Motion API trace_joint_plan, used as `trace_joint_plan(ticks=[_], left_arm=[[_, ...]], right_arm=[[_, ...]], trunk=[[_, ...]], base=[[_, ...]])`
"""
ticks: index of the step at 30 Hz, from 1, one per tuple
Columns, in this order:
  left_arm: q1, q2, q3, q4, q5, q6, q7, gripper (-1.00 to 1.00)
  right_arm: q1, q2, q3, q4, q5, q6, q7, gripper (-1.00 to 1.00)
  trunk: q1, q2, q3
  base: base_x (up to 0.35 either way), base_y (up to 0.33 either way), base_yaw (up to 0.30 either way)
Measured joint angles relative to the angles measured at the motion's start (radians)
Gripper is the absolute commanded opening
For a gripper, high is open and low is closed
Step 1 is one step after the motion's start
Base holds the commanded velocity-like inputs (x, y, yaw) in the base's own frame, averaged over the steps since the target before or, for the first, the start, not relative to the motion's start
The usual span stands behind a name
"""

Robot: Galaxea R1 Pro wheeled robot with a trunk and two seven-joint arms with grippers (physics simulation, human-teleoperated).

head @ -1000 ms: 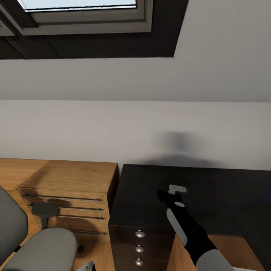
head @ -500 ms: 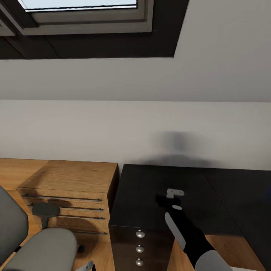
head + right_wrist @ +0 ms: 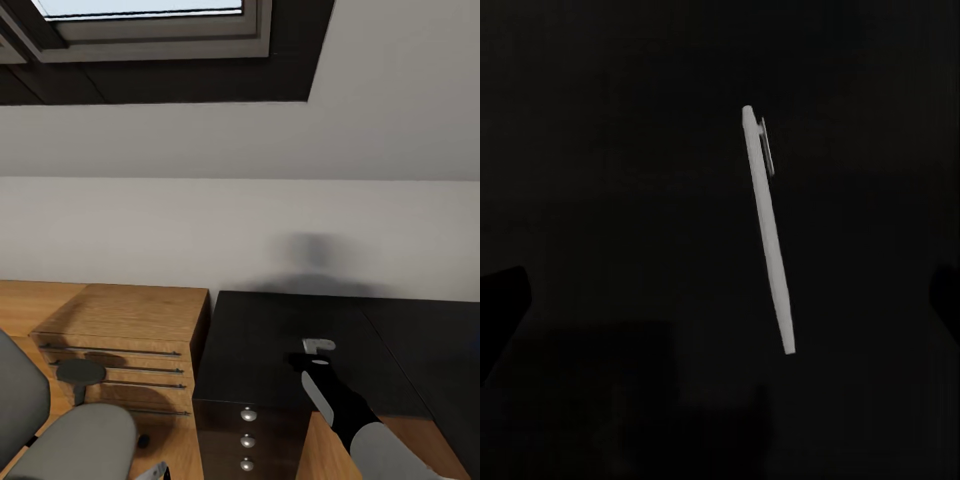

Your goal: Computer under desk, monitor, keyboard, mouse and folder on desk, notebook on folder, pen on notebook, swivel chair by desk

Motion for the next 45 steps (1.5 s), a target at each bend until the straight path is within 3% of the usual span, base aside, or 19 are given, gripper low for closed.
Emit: trace_joint_plan(ticks=[14,19,21,22,24,25,29,32,33,35,36,40,45], left_arm=[[0.0,0.007,0.007,-0.023,-0.003,0.0,0.032,1.0],[0.0,0.066,0.026,-0.096,0.003,0.053,0.036,1.0],[0.0,0.09,0.038,-0.149,0.009,0.107,0.037,1.0],[0.0,0.109,0.056,-0.209,0.022,0.183,0.037,1.0],[0.0,0.125,0.085,-0.275,0.048,0.273,0.037,1.0],[-0.001,0.134,0.124,-0.335,0.079,0.365,0.037,1.0],[0.0,0.143,0.212,-0.438,0.117,0.579,0.038,1.0],[0.001,0.146,0.252,-0.505,0.13,0.726,0.037,1.0],[0.001,0.147,0.269,-0.547,0.136,0.803,0.038,1.0],[0.001,0.147,0.286,-0.588,0.14,0.858,0.039,1.0],[0.001,0.143,0.317,-0.638,0.146,0.911,0.038,1.0],[0.001,0.129,0.337,-0.666,0.15,0.93,0.036,1.0],[0.001,0.117,0.347,-0.679,0.149,0.881,0.033,1.0]], right_arm=[[-0.018,-0.015,0.0,0.009,-0.001,0.044,0.001,1.0],[-0.019,-0.02,-0.001,0.009,0.0,0.056,0.002,1.0],[-0.019,-0.021,-0.002,0.009,0.0,0.058,0.002,1.0],[-0.019,-0.021,-0.002,0.01,0.0,0.059,0.002,1.0],[-0.019,-0.022,-0.002,0.01,0.0,0.061,0.002,1.0],[-0.019,-0.022,-0.002,0.01,0.0,0.062,0.002,1.0],[-0.019,-0.022,-0.001,0.011,0.0,0.067,0.002,1.0],[-0.02,-0.021,-0.001,0.02,0.0,0.079,0.002,1.0],[-0.024,-0.021,-0.001,0.032,0.001,0.09,0.002,1.0],[-0.034,-0.021,0.0,0.047,0.001,0.101,0.002,1.0],[-0.061,-0.021,0.0,0.076,0.002,0.112,0.002,1.0],[-0.079,-0.021,-0.001,0.099,0.002,0.118,0.002,1.0],[-0.086,-0.022,-0.001,0.109,0.003,0.12,0.002,1.0]], trunk=[[0.0,0.0,0.0],[0.0,0.0,0.0],[0.0,0.0,0.0],[0.0,0.0,0.0],[0.0,0.0,0.0],[0.0,0.0,0.0],[0.0,0.0,0.0],[0.0,0.0,0.0],[0.0,0.0,0.0],[0.0,0.0,0.0],[0.0,0.0,0.0],[0.0,0.0,0.0],[0.0,0.0,0.0]], base=[[0.0,0.0,0.0],[0.0,0.0,0.0],[0.0,0.0,0.0],[0.0,0.0,0.0],[0.0,0.0,0.0],[0.0,0.0,0.0],[0.0,0.0,0.0],[0.0,0.0,0.0],[0.0,0.0,0.0],[0.0,0.0,0.0],[0.0,0.0,0.0],[0.0,0.0,0.0],[0.0,0.0,0.0]])
